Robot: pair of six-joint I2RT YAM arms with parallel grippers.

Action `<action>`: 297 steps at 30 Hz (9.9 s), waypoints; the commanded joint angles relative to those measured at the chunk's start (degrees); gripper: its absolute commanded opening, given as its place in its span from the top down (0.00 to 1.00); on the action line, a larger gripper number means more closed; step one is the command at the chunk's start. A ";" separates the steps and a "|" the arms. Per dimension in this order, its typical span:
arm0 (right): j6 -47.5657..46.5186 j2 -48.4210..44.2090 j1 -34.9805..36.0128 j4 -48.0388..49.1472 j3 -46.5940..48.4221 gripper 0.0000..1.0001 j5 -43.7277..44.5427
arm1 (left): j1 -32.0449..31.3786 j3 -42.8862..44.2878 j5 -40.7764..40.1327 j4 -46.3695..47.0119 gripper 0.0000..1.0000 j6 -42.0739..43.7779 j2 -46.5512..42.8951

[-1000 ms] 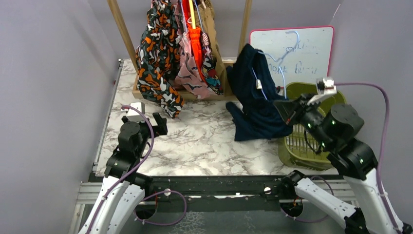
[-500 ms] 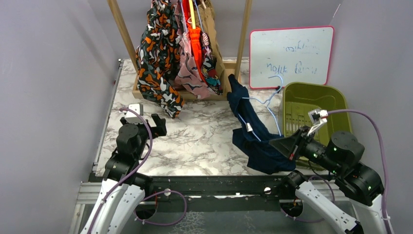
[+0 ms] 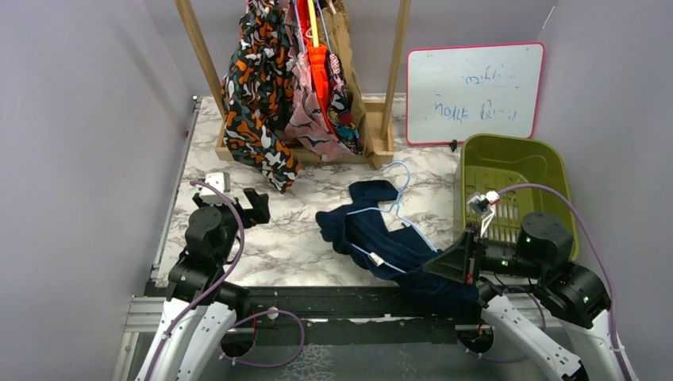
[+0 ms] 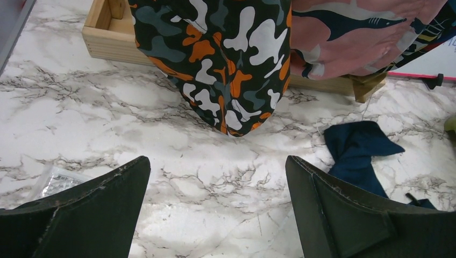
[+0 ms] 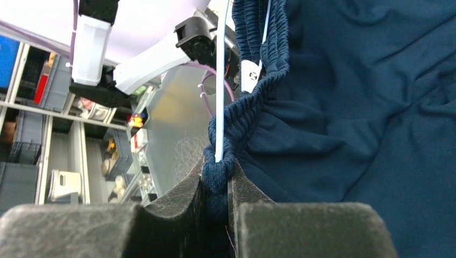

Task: Remove the shorts from the hanger
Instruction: Pick up the hanger from the clothes rod, then remove the shorts from the hanger.

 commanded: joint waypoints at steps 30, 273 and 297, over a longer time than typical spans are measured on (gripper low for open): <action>-12.47 30.47 5.37 26.03 -2.94 0.99 -3.60 | 8.62 0.49 12.94 3.35 0.01 1.46 1.25; -46.58 10.93 1.75 25.41 -10.17 0.99 20.87 | -17.95 8.65 8.73 6.53 0.01 3.31 6.57; -36.12 0.39 1.76 42.52 -6.58 0.99 33.43 | -17.95 7.49 2.43 6.50 0.01 1.47 7.28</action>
